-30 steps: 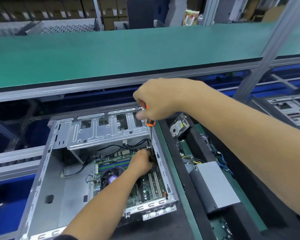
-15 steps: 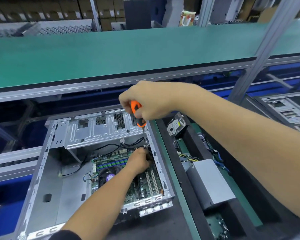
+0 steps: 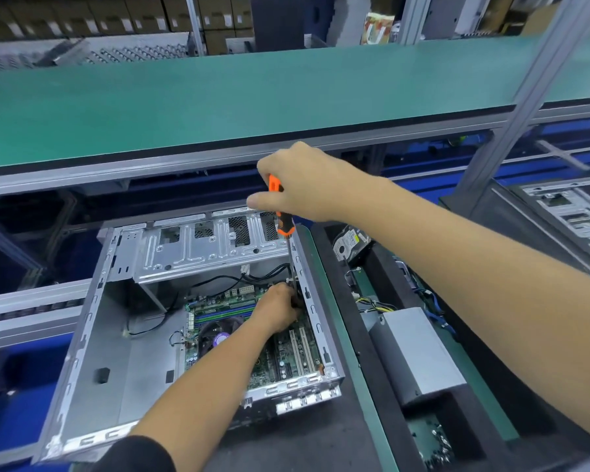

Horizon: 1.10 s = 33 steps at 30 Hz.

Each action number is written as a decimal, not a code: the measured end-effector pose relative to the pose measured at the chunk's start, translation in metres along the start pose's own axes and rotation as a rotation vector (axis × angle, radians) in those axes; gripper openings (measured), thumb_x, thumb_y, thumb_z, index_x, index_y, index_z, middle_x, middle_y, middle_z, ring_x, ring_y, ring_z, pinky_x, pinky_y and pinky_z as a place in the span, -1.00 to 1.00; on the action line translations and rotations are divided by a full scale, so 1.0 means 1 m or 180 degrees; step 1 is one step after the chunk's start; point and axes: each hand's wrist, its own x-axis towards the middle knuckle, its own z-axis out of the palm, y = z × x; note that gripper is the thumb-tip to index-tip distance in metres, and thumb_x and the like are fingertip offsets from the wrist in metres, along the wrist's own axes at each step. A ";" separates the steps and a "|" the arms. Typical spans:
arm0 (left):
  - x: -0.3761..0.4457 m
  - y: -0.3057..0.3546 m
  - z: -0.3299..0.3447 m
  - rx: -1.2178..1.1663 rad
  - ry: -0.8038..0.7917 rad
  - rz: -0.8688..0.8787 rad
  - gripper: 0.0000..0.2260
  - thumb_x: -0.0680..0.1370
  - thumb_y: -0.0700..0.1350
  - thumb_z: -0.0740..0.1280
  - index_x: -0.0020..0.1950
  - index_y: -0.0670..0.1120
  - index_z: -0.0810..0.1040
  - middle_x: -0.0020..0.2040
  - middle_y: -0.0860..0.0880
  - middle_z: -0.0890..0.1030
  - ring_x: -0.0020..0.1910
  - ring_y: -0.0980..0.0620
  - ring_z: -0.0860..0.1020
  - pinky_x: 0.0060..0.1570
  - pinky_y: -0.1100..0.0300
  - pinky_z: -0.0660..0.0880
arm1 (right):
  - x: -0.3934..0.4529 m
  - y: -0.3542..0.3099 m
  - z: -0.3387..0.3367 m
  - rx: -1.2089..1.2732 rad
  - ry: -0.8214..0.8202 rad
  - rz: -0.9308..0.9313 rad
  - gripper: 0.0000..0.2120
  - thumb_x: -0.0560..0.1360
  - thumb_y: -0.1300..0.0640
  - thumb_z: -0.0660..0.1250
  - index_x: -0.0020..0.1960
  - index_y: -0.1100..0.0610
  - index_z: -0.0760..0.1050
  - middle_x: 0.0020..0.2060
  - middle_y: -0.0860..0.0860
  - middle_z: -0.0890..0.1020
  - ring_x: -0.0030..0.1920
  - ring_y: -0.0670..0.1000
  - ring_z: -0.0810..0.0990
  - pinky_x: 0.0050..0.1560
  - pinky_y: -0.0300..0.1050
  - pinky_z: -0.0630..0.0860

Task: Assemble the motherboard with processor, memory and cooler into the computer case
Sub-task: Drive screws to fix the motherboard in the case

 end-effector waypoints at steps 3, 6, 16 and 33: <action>0.001 0.000 0.001 -0.0015 0.0004 -0.0002 -0.81 0.46 -0.17 0.39 0.06 -0.16 0.63 0.06 -0.11 0.62 -0.02 -0.11 0.58 -0.01 0.00 0.55 | 0.001 0.002 -0.004 0.0056 -0.0171 -0.0060 -0.67 0.61 -0.13 0.17 -0.05 0.15 0.43 -0.23 0.00 0.49 -0.29 0.00 0.47 -0.36 -0.11 0.32; 0.001 -0.001 0.002 -0.0069 0.0007 0.0011 -0.79 0.46 -0.18 0.40 0.08 -0.15 0.62 0.08 -0.11 0.62 0.01 -0.11 0.58 0.02 0.00 0.54 | -0.004 0.004 -0.013 0.0780 -0.0752 -0.0199 -0.91 0.60 0.13 0.18 0.09 0.05 0.40 -0.17 -0.01 0.56 -0.42 -0.07 0.60 -0.38 -0.16 0.53; -0.004 0.004 -0.003 0.0002 -0.0005 0.0069 -0.78 0.49 -0.15 0.37 0.11 -0.15 0.59 0.06 -0.12 0.62 0.01 -0.11 0.57 -0.01 0.02 0.54 | -0.006 0.004 0.015 0.1074 0.0220 0.0104 -0.62 0.54 -0.15 0.31 -0.16 0.15 0.34 -0.34 0.00 0.47 -0.46 -0.06 0.49 -0.43 -0.13 0.39; -0.045 0.035 -0.118 -0.0953 0.0146 0.0621 -0.84 0.43 -0.16 0.48 -0.32 0.02 0.60 -0.38 0.10 0.59 -0.40 0.21 0.50 -0.35 0.38 0.41 | -0.019 0.001 -0.081 0.2181 0.1860 -0.0439 -0.69 0.58 0.02 0.32 -0.12 0.19 0.29 -0.34 0.11 0.41 -0.34 0.19 0.51 -0.28 -0.02 0.50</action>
